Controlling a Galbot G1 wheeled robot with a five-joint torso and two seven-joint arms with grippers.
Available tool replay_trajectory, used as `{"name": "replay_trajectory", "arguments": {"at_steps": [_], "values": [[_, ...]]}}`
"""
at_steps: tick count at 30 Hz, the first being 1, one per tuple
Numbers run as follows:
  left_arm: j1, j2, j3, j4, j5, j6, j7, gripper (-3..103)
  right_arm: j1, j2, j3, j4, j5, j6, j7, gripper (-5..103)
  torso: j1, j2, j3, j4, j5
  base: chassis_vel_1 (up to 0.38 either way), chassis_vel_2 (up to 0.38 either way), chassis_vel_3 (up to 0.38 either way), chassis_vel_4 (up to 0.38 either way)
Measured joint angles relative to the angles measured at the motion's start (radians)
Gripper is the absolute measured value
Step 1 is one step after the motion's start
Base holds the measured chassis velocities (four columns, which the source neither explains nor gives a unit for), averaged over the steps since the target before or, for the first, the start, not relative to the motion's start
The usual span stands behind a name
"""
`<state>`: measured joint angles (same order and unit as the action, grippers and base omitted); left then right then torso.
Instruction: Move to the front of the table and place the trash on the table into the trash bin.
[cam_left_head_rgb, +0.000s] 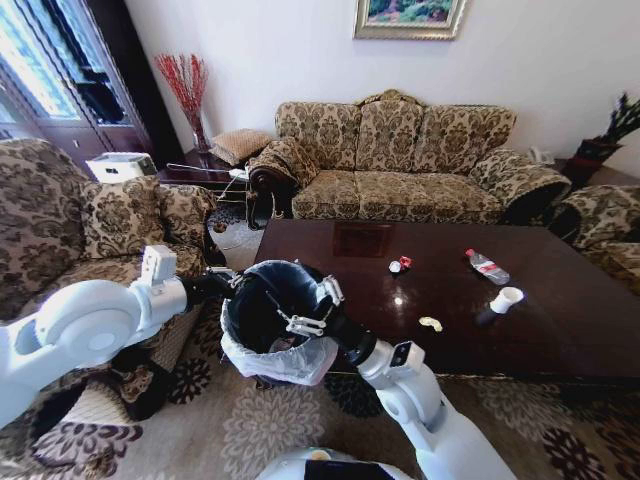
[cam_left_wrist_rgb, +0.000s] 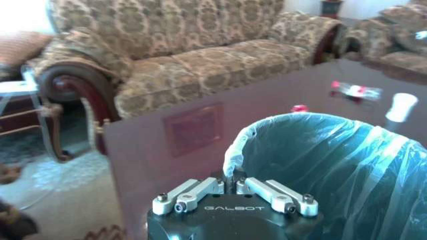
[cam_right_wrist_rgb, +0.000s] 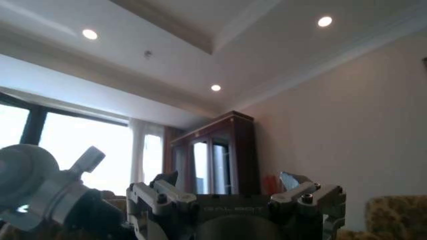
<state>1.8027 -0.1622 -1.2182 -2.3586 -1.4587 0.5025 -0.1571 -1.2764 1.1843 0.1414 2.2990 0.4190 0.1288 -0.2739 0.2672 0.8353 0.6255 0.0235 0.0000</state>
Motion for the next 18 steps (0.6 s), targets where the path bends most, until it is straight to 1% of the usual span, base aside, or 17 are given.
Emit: {"name": "replay_trajectory", "arguments": {"at_steps": [1,2,3,4,5,6,7,8,10,12,13,18], "values": [[0.0,0.0,0.0,0.0,0.0,0.0,0.0,4,0.0,0.0,0.0,0.0,0.0,0.0,0.0,95,0.0,0.0,0.0,0.0,0.0,0.0,0.0,0.0,0.0],[-0.004,-0.006,0.0,0.008,0.006,-0.001,0.0,4,-0.014,-0.002,0.022,0.007,0.0,-0.007,0.023,95,0.0,0.0,0.0,0.0001,0.0001,0.0,0.0,0.0,0.0],[-0.016,-0.018,0.0,0.027,0.016,-0.002,0.0,4,-0.052,-0.01,0.076,0.014,0.0,-0.024,0.08,100,0.0,0.0,0.0,0.0002,0.0,0.0,0.0,0.0,0.0],[-0.033,-0.034,-0.002,0.057,0.021,-0.003,-0.002,4,-0.098,-0.023,0.13,0.014,0.01,-0.039,0.146,100,0.0,0.0,0.0,0.0,-0.0001,0.0,0.0,0.0,0.0],[-0.033,-0.034,-0.002,0.057,0.021,-0.003,-0.002,4,-0.098,-0.023,0.13,0.014,0.01,-0.039,0.146,100,0.0,0.0,0.0,0.0,-0.0001,0.0,0.0,0.0,0.0],[-0.051,-0.054,-0.015,0.095,0.022,-0.003,-0.005,4,-0.161,-0.039,0.208,-0.01,0.071,-0.061,0.229,100,0.0,0.0,0.0,0.0,-0.0001,0.0,0.0,0.0,0.0],[-0.056,-0.063,-0.02,0.107,0.021,-0.003,-0.008,4,-0.186,-0.042,0.242,-0.033,0.093,-0.062,0.255,100,0.0,0.0,0.0,0.0,-0.0002,0.0,0.0,0.0,0.0],[-0.056,-0.063,-0.02,0.107,0.021,-0.003,-0.008,4,-0.186,-0.042,0.242,-0.033,0.093,-0.062,0.255,100,0.0,0.0,0.0,0.0,-0.0002,0.0,0.0,0.0,0.0],[-0.064,-0.075,-0.022,0.123,0.021,-0.011,-0.044,4,-0.21,-0.03,0.288,-0.077,0.102,-0.047,0.281,100,0.0,0.0,0.0,0.0002,0.0001,0.0,0.0,0.0,0.0],[-0.065,-0.078,-0.021,0.124,0.022,-0.015,-0.052,4,-0.21,-0.025,0.292,-0.082,0.102,-0.046,0.286,100,0.0,0.0,0.0,0.0002,0.0001,0.0,0.0,0.0,0.0],[-0.069,-0.089,-0.019,0.123,0.023,-0.022,-0.071,4,-0.21,-0.012,0.298,-0.093,0.102,-0.045,0.298,100,0.0,0.0,0.0,0.0002,0.0,-0.037,-0.022,0.055,0.045],[-0.07,-0.12,-0.018,0.111,0.029,-0.029,-0.081,4,-0.213,0.001,0.298,-0.114,0.098,-0.045,0.305,100,0.0,0.0,0.0,0.0004,-0.0002,-0.072,-0.081,0.091,0.07]]}}
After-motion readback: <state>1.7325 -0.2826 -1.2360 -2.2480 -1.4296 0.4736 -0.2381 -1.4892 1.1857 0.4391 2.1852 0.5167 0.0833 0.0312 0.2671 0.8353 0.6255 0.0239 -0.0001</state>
